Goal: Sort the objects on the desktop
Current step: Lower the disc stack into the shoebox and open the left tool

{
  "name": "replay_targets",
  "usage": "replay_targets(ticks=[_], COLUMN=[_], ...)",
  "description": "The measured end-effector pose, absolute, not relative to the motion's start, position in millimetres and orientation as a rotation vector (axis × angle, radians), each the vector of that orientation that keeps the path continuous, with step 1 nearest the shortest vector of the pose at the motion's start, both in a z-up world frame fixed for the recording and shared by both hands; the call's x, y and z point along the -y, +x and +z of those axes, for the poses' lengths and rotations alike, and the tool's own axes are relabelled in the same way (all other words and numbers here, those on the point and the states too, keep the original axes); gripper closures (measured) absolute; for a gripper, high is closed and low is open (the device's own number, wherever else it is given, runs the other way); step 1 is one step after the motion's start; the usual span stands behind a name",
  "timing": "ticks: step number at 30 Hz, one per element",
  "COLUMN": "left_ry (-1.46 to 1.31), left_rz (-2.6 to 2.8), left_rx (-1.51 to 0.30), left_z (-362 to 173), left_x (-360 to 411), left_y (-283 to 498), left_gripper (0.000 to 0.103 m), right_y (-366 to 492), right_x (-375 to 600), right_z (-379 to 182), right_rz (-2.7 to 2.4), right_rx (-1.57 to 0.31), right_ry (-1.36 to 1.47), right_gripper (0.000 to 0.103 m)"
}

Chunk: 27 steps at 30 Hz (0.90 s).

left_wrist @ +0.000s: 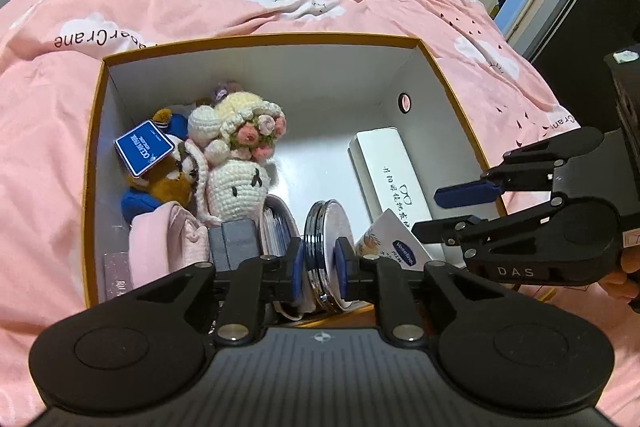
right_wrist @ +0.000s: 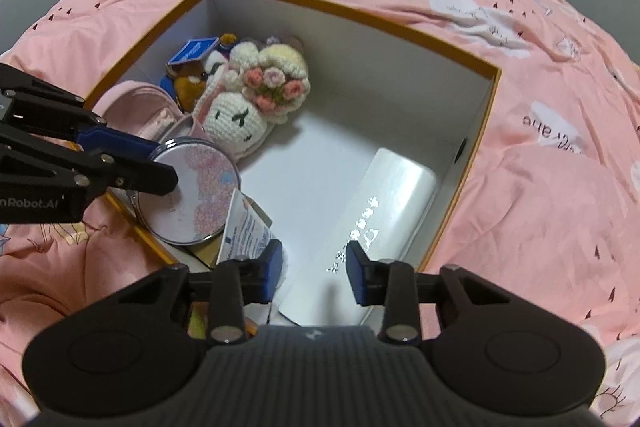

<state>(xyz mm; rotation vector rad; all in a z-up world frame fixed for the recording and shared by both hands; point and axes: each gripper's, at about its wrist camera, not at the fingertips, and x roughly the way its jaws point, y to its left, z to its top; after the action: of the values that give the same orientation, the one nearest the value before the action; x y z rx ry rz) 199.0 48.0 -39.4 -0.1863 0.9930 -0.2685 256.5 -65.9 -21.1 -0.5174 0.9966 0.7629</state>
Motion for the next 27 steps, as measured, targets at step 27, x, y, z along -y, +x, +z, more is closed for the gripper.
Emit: replay_targets(ticks=[27], left_ry=[-0.36], left_rz=[-0.368], left_rx=[-1.035], left_z=[-32], left_x=[-46], left_y=[209], left_gripper=[0.085], right_y=[262], right_x=[58], right_z=[-29], right_rz=[0.789], right_rx=[-1.074], right_ry=[-0.493], right_gripper=[0.069])
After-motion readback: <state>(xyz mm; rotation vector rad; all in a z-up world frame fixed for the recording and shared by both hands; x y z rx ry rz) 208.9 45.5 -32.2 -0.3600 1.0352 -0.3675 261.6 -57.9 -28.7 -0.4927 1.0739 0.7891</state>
